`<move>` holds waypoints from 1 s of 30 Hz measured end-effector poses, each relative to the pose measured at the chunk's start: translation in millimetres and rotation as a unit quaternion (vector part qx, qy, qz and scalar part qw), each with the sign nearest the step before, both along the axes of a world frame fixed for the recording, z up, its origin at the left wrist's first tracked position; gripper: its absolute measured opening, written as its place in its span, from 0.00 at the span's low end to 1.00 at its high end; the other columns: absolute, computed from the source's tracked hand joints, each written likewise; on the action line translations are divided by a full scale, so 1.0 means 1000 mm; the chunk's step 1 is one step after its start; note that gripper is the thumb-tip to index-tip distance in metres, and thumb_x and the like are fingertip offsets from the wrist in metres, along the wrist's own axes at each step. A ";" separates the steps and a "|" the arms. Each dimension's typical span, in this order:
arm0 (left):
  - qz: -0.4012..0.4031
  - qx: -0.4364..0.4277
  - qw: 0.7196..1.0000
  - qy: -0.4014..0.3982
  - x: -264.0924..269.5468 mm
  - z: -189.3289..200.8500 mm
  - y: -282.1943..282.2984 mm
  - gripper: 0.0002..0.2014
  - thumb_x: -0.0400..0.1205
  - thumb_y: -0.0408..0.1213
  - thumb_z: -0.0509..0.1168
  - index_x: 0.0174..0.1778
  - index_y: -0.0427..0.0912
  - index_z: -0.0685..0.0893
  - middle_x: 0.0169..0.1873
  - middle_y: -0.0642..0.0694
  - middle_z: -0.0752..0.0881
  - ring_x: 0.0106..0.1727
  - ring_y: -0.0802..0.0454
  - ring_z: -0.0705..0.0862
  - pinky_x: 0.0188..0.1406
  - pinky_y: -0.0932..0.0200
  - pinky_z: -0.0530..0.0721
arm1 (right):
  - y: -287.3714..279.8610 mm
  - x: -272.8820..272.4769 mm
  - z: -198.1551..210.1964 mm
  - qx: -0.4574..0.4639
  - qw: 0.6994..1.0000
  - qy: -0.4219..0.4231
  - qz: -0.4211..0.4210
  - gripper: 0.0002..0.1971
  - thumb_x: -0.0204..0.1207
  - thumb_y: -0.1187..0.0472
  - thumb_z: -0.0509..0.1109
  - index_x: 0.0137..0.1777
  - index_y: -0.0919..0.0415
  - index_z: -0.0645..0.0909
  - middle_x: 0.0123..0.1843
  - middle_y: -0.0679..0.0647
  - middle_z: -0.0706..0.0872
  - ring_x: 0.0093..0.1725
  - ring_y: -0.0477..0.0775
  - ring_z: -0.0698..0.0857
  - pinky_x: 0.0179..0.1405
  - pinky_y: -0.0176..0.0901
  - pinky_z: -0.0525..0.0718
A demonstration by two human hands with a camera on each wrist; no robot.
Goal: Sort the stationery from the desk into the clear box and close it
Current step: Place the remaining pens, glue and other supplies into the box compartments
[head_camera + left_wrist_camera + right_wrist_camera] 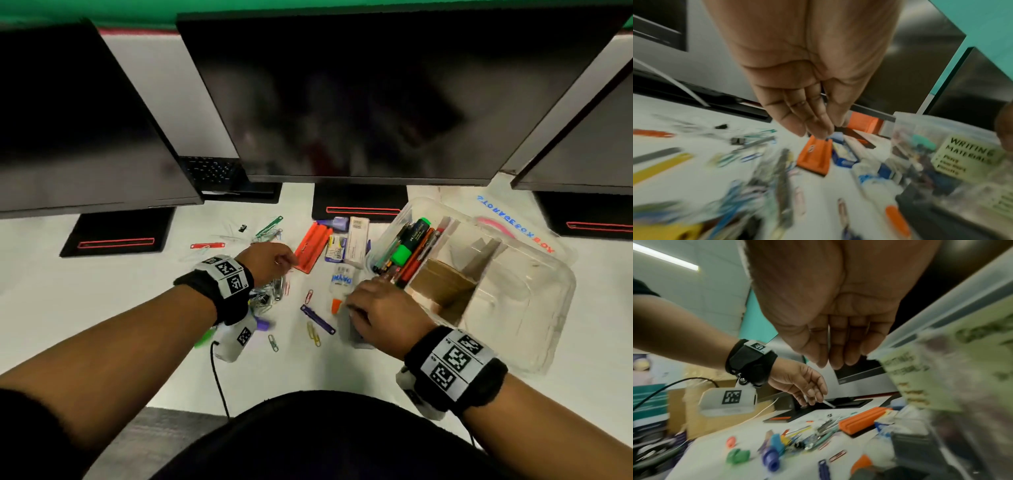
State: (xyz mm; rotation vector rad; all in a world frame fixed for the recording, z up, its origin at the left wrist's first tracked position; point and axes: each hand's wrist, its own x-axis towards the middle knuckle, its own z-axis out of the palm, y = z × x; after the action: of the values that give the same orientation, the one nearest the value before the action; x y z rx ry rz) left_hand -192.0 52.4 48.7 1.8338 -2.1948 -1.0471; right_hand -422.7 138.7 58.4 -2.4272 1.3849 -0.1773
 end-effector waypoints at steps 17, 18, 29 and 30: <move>-0.009 0.024 0.996 -0.081 0.098 -0.044 0.056 0.17 0.81 0.29 0.60 0.63 0.45 0.83 0.64 0.45 0.82 0.66 0.49 0.79 0.64 0.63 0.73 | -0.028 0.093 -0.076 0.253 0.950 0.150 -0.108 0.31 0.71 0.58 0.75 0.72 0.60 0.67 0.66 0.61 0.75 0.65 0.63 0.79 0.60 0.48 0.78; -0.010 0.025 0.997 -0.076 0.102 -0.045 0.055 0.17 0.81 0.29 0.59 0.63 0.44 0.83 0.64 0.44 0.82 0.65 0.49 0.79 0.64 0.63 0.74 | -0.030 0.097 -0.079 0.258 0.949 0.128 -0.125 0.31 0.71 0.59 0.75 0.72 0.60 0.68 0.66 0.62 0.76 0.65 0.63 0.79 0.61 0.47 0.78; 0.040 -0.008 0.991 -0.125 0.177 -0.041 0.009 0.13 0.79 0.36 0.64 0.60 0.46 0.83 0.58 0.44 0.83 0.63 0.45 0.80 0.63 0.57 0.75 | -0.079 0.121 -0.064 0.088 0.949 0.023 -0.301 0.16 0.75 0.52 0.67 0.60 0.57 0.83 0.62 0.60 0.84 0.62 0.64 0.80 0.61 0.49 0.78; 0.051 0.008 0.985 -0.164 0.189 -0.040 0.004 0.15 0.79 0.39 0.65 0.62 0.47 0.81 0.59 0.43 0.82 0.64 0.44 0.79 0.64 0.55 0.76 | -0.084 0.118 -0.060 0.082 0.939 0.046 -0.331 0.17 0.74 0.50 0.67 0.60 0.55 0.83 0.63 0.59 0.83 0.63 0.65 0.78 0.62 0.52 0.77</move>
State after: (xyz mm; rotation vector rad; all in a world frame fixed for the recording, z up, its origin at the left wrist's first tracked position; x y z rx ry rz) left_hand -2.7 56.8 8.2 2.2382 -2.2293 -0.7929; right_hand -305.2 54.5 -1.3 -1.7734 2.1198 -0.0995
